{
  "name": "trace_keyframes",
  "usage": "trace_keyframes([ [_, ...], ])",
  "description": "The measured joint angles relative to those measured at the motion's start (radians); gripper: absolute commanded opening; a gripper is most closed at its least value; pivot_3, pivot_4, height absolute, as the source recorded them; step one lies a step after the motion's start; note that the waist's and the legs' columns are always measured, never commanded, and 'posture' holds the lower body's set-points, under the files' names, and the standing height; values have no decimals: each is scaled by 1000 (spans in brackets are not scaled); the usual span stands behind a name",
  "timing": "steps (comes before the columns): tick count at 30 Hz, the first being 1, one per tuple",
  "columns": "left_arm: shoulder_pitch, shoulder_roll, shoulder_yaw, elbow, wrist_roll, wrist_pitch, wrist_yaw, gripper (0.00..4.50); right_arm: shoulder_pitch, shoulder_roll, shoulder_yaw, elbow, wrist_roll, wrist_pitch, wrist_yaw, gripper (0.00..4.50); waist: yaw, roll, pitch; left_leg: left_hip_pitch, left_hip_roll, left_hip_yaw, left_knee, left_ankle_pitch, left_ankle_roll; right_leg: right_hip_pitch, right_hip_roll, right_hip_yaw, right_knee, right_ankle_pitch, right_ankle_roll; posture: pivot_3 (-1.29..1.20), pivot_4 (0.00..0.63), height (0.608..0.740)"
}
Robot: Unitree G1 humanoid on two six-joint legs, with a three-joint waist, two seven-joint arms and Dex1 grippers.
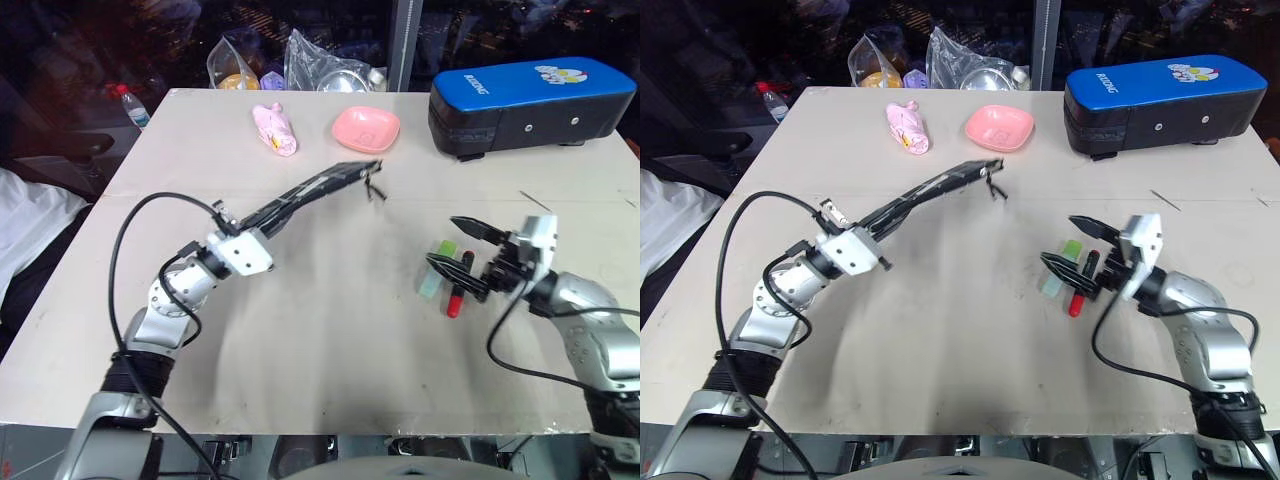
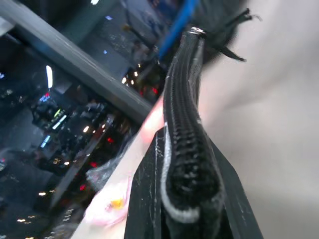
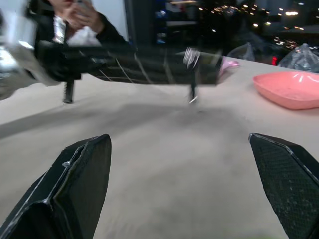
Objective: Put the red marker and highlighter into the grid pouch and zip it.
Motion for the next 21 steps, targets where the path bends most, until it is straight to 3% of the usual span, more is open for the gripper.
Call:
trace_keyframes([
  [4,-24,-103,-29,-58,-22,144,-11,80,-125,-1,84,-30,-52,232,-160,4465,1,0,0,0,0,1,1,0,0,-2,1,2,2,0,0,0,150,740],
  [10,-27,-158,-62,-50,25,177,-10,80,-259,35,99,-7,-62,466,-300,4465,1,0,0,-2,-1,3,1,0,0,-5,2,4,3,0,0,0,150,740],
  [21,-6,-195,-103,11,109,125,4,80,-423,94,97,123,-62,574,-351,4465,0,0,0,-3,0,4,1,0,0,-6,2,5,3,0,0,0,150,740],
])
